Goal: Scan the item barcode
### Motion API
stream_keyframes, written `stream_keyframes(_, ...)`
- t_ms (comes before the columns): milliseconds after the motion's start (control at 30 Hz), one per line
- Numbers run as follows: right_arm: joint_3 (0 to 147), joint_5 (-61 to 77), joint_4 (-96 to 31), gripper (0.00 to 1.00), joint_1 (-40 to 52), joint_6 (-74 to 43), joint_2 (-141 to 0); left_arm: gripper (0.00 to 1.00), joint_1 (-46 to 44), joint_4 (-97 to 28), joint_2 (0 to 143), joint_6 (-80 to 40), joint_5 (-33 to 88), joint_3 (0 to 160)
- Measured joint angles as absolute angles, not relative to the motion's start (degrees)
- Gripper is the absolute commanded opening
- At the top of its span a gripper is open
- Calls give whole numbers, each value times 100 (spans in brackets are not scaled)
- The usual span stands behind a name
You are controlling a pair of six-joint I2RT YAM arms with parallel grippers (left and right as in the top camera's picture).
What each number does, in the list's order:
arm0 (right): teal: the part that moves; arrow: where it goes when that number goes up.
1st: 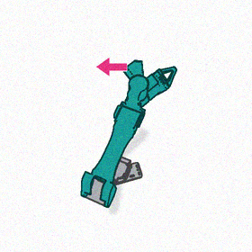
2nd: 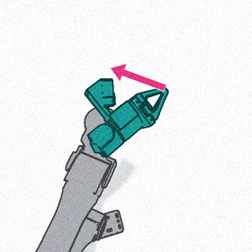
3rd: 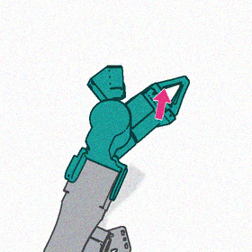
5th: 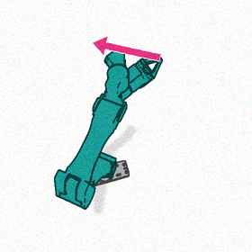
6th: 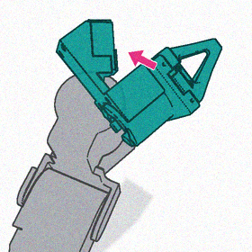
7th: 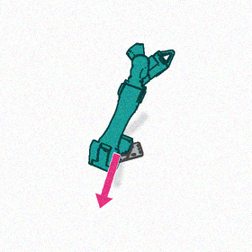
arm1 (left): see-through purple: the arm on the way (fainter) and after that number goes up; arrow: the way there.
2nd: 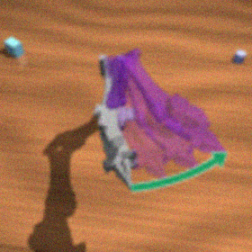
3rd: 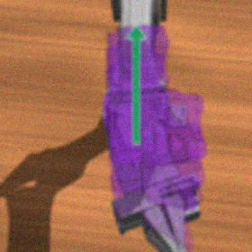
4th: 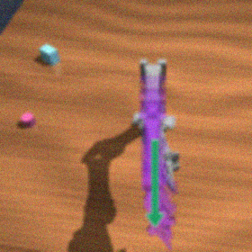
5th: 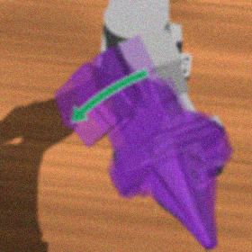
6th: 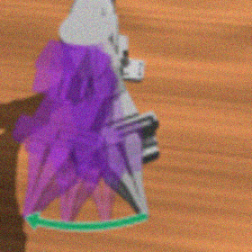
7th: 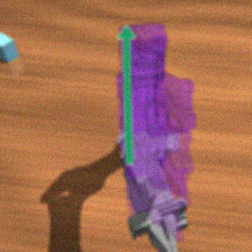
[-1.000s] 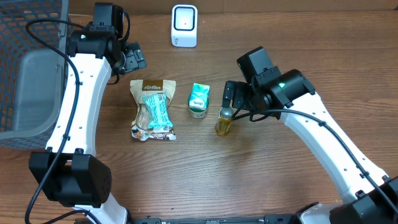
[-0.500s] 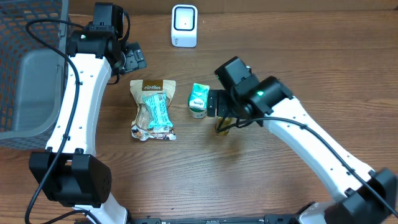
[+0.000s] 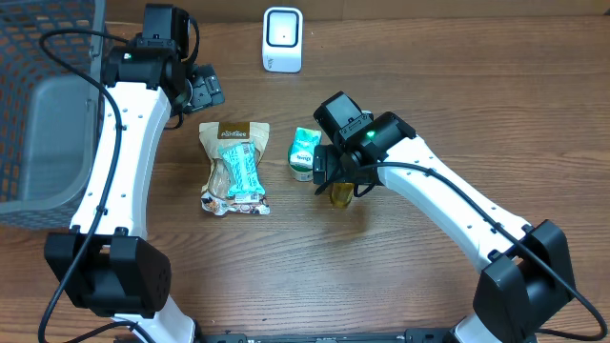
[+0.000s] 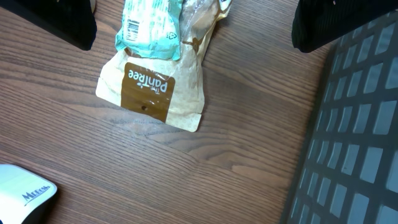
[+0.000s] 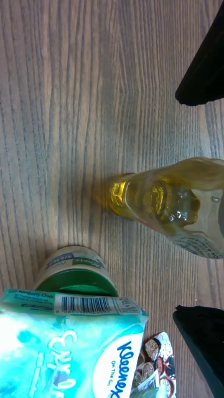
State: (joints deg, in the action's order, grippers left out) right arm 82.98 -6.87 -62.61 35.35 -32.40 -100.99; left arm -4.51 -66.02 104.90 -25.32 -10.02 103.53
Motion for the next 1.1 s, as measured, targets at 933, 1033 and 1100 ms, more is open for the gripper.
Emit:
stream_keyframes(933, 8287, -687, -6405, 72, 3533, -3299, -10099, 100, -451, -6602, 10490, -2532, -1002, 10353)
stream_keyframes(1033, 8250, -690, -6364, 71, 3535, -3299, -10099, 100, -451, -6602, 10490, -2532, -1002, 10353)
stream_keyframes(1100, 8195, -690, -6366, 66, 3533, -3299, -10099, 99, -451, -6602, 10490, -2532, -1002, 10353)
